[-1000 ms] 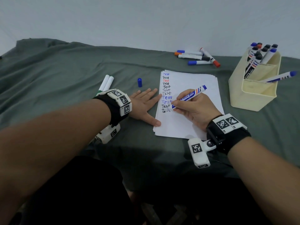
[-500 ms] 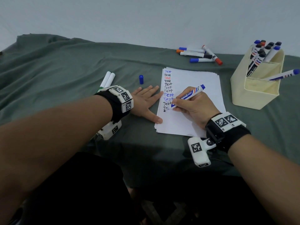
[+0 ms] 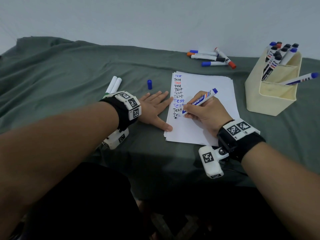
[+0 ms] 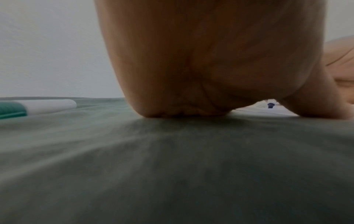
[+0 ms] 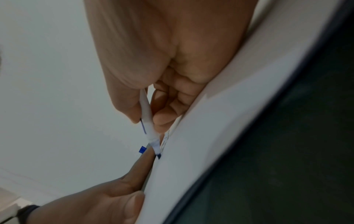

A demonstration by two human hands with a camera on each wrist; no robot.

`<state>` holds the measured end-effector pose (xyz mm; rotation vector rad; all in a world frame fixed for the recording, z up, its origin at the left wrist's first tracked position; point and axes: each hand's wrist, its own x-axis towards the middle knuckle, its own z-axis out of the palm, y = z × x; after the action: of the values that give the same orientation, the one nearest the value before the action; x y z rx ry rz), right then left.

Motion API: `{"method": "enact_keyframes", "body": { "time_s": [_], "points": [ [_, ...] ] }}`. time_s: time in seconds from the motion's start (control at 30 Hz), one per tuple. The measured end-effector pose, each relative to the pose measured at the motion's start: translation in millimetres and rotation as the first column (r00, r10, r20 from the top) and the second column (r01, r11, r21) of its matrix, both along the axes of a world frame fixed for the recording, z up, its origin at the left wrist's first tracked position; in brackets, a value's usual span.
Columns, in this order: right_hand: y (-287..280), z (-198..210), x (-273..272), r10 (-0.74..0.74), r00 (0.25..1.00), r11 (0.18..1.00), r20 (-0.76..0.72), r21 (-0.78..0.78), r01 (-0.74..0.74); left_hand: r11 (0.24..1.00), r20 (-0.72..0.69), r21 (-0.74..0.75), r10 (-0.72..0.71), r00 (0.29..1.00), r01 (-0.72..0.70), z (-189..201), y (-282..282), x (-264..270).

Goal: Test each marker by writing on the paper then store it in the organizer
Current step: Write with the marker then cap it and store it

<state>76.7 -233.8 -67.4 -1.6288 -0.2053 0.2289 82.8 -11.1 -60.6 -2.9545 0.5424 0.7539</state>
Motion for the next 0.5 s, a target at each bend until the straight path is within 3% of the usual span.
{"method": "enact_keyframes", "body": {
  "time_s": [0.17, 0.37, 0.5],
  "points": [
    [1.1, -1.1, -0.6, 0.016, 0.999, 0.997, -0.045, 0.077, -0.013, 1.0, 0.012, 0.007, -0.003, 1.0, 0.003, -1.0, 0.2, 0.3],
    [1.8, 1.1, 0.4, 0.045, 0.999, 0.999, -0.014, -0.007, -0.045, 1.0, 0.003, 0.006, -0.004, 1.0, 0.004, -1.4, 0.3, 1.5],
    [1.5, -0.5, 1.5, 0.029, 0.999, 0.999, -0.034, 0.027, -0.028, 1.0, 0.005, 0.006, -0.006, 1.0, 0.006, -2.0, 0.8, 2.1]
  ]
}}
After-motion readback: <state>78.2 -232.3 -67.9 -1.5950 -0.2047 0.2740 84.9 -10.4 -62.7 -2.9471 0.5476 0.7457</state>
